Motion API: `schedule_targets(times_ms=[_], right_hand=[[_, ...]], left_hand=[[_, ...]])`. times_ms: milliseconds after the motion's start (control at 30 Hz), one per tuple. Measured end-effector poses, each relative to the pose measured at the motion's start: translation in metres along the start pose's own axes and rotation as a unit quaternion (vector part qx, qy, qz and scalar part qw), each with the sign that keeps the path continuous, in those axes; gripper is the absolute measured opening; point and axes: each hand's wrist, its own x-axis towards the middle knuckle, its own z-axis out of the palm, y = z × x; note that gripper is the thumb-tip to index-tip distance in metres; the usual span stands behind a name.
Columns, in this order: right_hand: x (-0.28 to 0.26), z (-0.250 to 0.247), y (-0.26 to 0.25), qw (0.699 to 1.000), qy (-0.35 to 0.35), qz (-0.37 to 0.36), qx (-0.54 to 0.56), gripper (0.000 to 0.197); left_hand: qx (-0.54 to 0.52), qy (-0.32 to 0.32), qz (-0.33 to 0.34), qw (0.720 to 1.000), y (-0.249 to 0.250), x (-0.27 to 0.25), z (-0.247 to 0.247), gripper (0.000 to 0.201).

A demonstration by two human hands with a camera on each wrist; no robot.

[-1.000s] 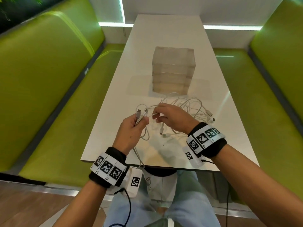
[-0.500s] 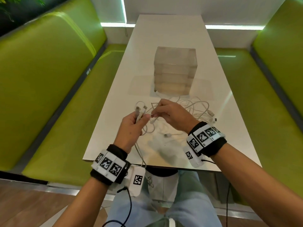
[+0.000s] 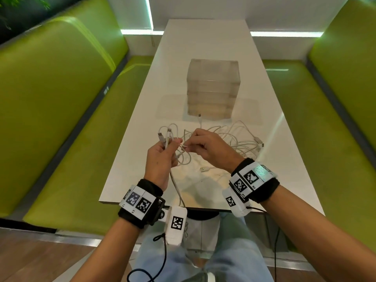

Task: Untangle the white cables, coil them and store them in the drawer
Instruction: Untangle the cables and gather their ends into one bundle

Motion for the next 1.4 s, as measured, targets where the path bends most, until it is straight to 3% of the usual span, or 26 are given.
schedule_targets(times_ms=[167, 400, 600, 700, 867, 967, 1167, 1267, 1400], right_hand=[[0.005, -0.001, 0.018, 0.993, -0.067, 0.076, -0.053, 0.011], [0.021, -0.014, 0.036, 0.990, 0.034, 0.134, -0.002, 0.008], [0.026, -0.019, 0.051, 0.990, 0.030, 0.109, -0.089, 0.006], [0.026, -0.023, 0.051, 0.991, 0.032, 0.113, -0.067, 0.010], [0.026, -0.021, 0.038, 0.995, 0.022, 0.075, -0.057, 0.021], [0.024, -0.016, 0.027, 0.995, 0.031, 0.048, -0.083, 0.023], [0.020, -0.010, 0.013, 0.987, 0.021, 0.027, -0.155, 0.014], [0.019, -0.007, 0.019, 0.988, 0.047, 0.012, -0.146, 0.014], [0.024, -0.007, 0.032, 0.989, 0.046, 0.047, -0.133, 0.019]], left_hand=[[-0.029, -0.011, 0.040, 0.999, 0.009, -0.002, -0.002, 0.017], [-0.048, 0.007, 0.099, 0.994, 0.023, -0.011, -0.016, 0.020], [-0.091, 0.021, 0.111, 0.989, 0.036, -0.022, -0.015, 0.025], [-0.088, 0.027, 0.127, 0.988, 0.042, -0.022, -0.017, 0.026], [0.111, 0.037, 0.106, 0.987, 0.023, 0.003, -0.013, 0.017], [0.206, -0.005, 0.070, 0.976, 0.006, 0.013, 0.002, 0.029], [0.201, -0.106, 0.007, 0.974, 0.006, 0.014, 0.029, 0.032], [0.179, -0.106, 0.004, 0.978, 0.005, 0.017, 0.028, 0.027], [0.145, -0.068, 0.030, 0.987, 0.010, 0.015, 0.019, 0.031]])
